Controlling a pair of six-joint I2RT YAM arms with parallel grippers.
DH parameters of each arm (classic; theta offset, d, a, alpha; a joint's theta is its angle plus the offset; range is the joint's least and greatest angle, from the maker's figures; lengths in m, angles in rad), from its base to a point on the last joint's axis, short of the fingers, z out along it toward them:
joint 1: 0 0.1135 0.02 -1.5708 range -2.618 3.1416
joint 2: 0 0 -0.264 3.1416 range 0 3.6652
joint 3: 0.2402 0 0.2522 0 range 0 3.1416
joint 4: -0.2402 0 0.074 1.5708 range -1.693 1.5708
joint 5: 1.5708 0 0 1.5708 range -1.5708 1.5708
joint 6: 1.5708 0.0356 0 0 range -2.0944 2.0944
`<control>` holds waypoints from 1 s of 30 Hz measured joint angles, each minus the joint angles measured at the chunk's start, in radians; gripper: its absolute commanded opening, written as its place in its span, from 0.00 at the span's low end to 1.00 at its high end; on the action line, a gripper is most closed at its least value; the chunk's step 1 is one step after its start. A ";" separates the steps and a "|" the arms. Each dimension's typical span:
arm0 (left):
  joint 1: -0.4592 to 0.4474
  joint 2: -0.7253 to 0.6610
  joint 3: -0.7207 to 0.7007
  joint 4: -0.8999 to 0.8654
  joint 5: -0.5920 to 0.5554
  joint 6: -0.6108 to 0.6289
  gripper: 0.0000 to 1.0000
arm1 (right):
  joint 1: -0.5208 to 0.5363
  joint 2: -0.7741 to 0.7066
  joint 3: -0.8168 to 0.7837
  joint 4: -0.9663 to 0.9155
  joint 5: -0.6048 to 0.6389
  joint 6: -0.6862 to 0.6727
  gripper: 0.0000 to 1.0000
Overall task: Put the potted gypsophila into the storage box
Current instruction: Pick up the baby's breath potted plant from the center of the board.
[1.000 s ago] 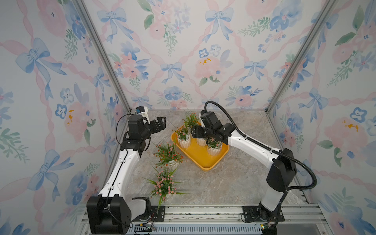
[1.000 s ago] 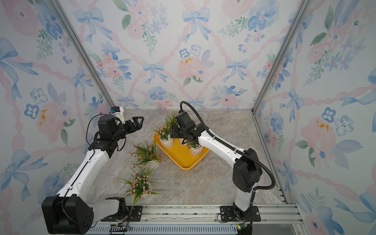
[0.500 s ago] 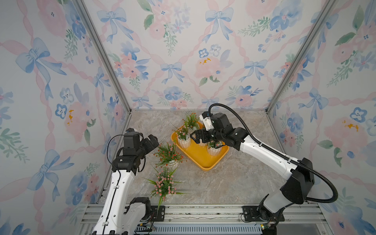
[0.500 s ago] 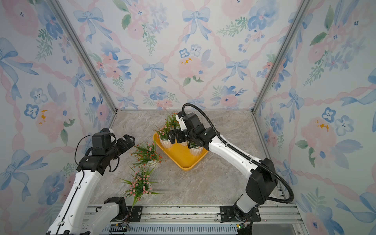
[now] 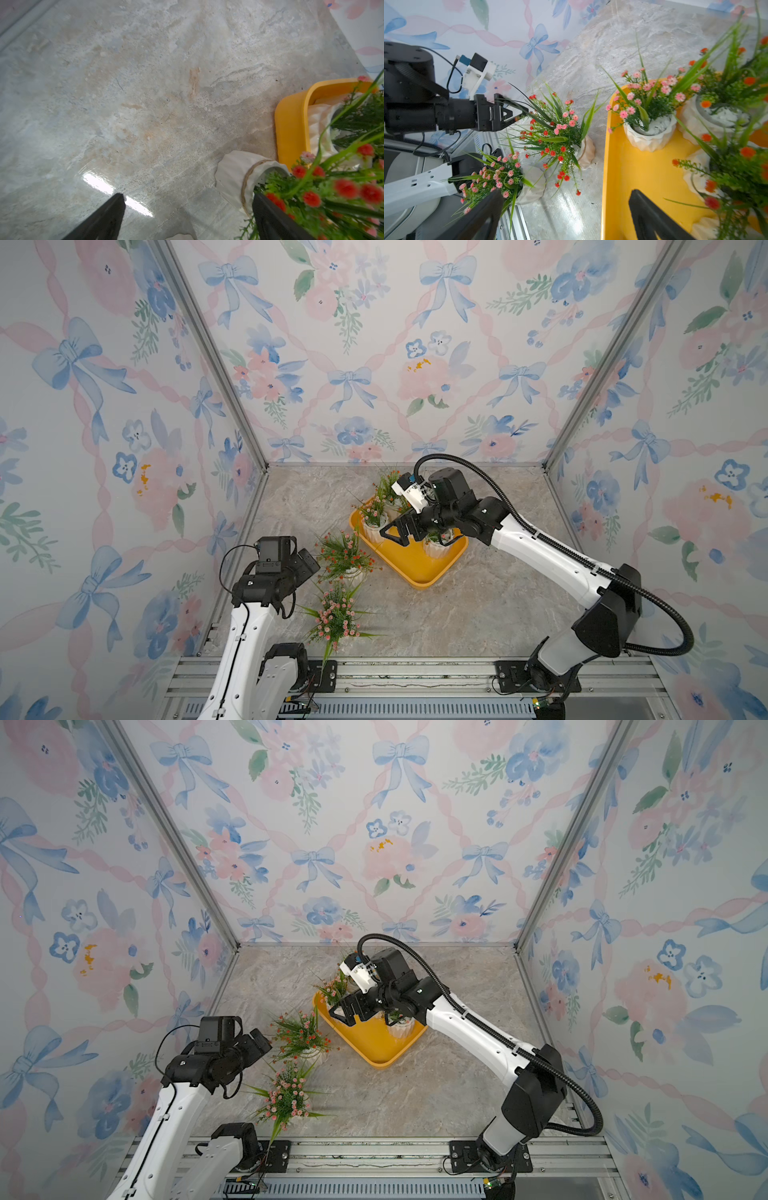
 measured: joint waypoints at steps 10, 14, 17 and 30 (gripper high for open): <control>0.030 0.055 0.027 -0.045 -0.031 0.034 0.98 | 0.070 0.108 0.158 -0.141 -0.093 -0.145 0.97; 0.030 0.058 -0.003 -0.044 0.035 0.061 0.98 | 0.114 0.195 0.305 -0.241 -0.090 -0.213 0.97; 0.029 0.066 -0.025 -0.043 0.085 0.079 0.98 | 0.153 0.249 0.402 -0.322 -0.078 -0.265 0.97; -0.136 0.085 -0.084 0.106 0.184 0.034 0.98 | 0.193 0.301 0.496 -0.468 -0.029 -0.325 0.97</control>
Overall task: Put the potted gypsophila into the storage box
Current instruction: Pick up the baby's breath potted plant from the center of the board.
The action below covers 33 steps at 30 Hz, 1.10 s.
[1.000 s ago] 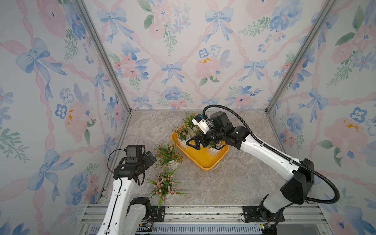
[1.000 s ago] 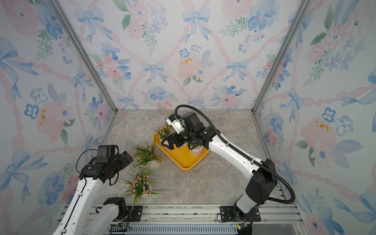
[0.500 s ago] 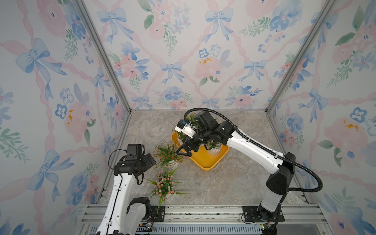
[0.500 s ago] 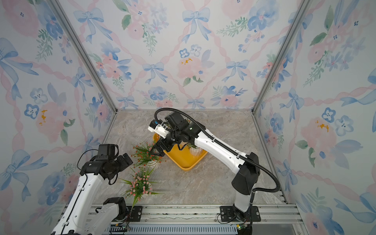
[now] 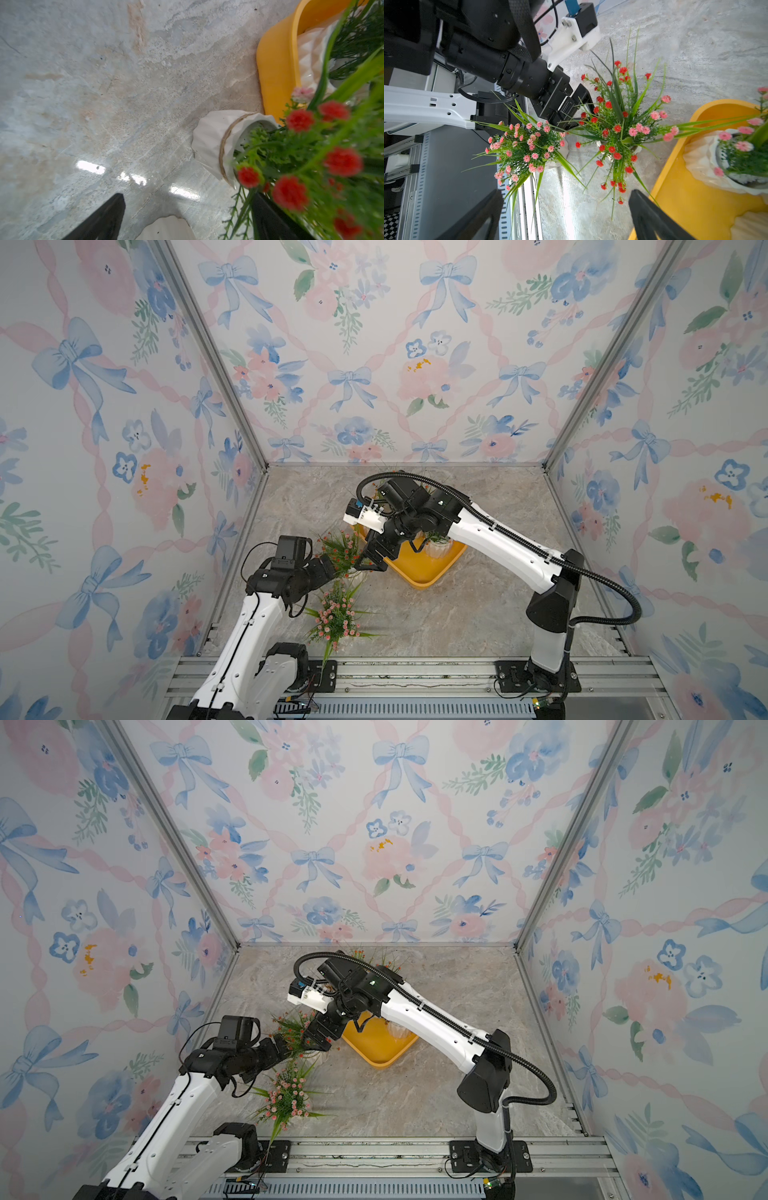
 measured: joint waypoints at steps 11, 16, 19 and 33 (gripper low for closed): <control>-0.061 0.117 -0.023 0.128 -0.013 -0.043 0.91 | 0.000 0.000 -0.004 -0.021 0.054 -0.007 0.97; -0.081 0.155 -0.016 0.173 -0.039 -0.061 0.88 | -0.004 0.000 -0.030 -0.018 0.056 -0.005 0.97; -0.084 0.157 -0.016 0.200 -0.055 -0.076 0.85 | -0.016 -0.008 -0.053 0.000 0.051 0.011 0.97; -0.098 0.183 -0.042 0.303 -0.085 -0.136 0.78 | -0.095 -0.074 -0.126 0.066 0.021 0.058 0.97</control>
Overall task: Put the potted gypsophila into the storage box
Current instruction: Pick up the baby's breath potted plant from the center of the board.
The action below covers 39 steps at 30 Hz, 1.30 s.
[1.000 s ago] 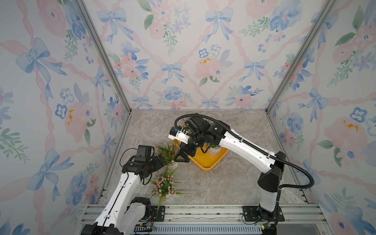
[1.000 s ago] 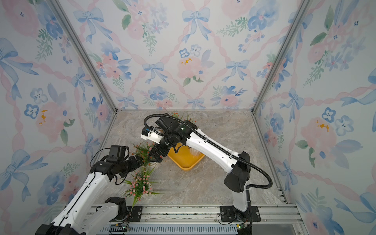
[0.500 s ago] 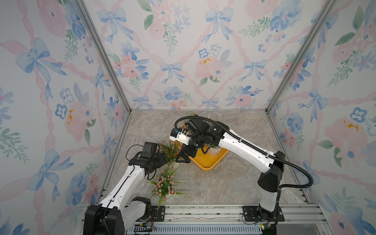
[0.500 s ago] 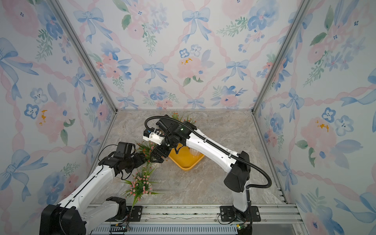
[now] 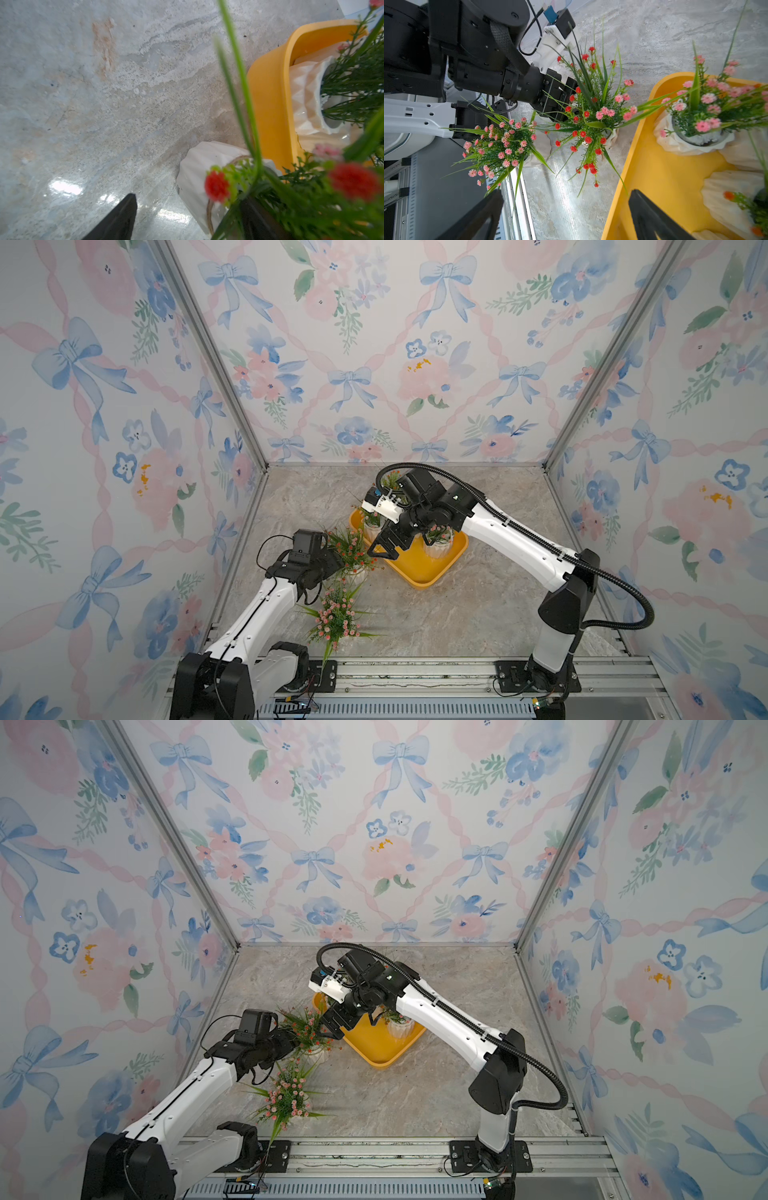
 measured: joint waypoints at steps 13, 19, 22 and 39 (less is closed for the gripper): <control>-0.032 0.124 0.080 0.021 0.004 0.040 0.59 | -0.021 0.000 0.000 0.007 -0.002 0.005 0.97; -0.032 0.138 0.094 0.023 0.003 0.056 0.50 | -0.027 0.000 0.000 0.012 -0.002 0.011 0.97; -0.035 0.142 0.097 0.024 0.003 0.057 0.49 | -0.027 0.000 0.000 0.015 -0.002 0.013 0.97; -0.079 0.217 0.127 0.046 0.007 0.082 0.32 | -0.039 0.000 -0.027 0.019 0.002 0.023 0.97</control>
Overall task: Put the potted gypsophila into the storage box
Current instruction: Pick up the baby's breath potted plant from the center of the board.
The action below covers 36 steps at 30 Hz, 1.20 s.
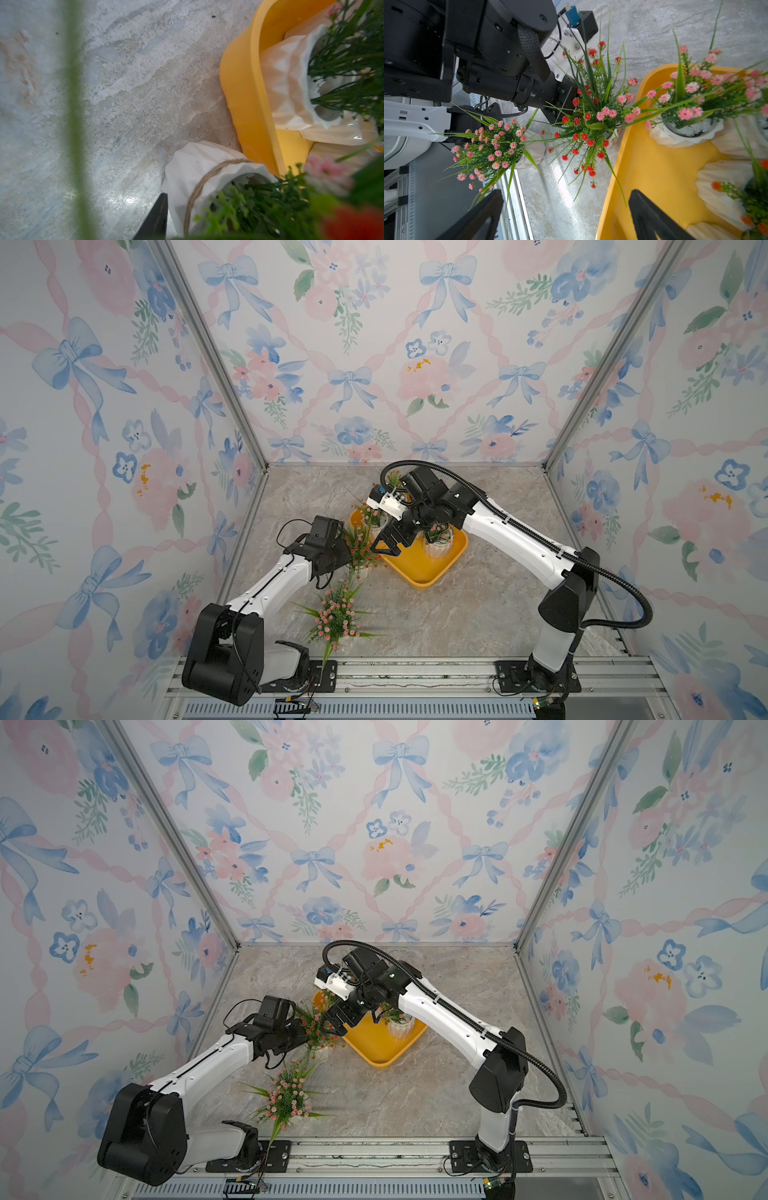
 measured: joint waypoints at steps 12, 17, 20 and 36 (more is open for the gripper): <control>-0.005 0.003 0.004 0.015 -0.026 0.020 0.12 | 0.000 0.000 -0.019 0.003 0.016 0.004 0.97; -0.005 -0.005 0.004 0.007 -0.034 0.020 0.05 | 0.000 0.000 -0.020 0.003 0.023 0.005 0.97; -0.005 -0.011 0.004 -0.002 -0.034 0.020 0.01 | 0.000 0.000 -0.021 0.003 0.023 0.008 0.97; -0.008 -0.116 0.060 -0.080 -0.025 0.007 0.00 | -0.013 -0.025 -0.058 0.033 0.039 0.016 0.97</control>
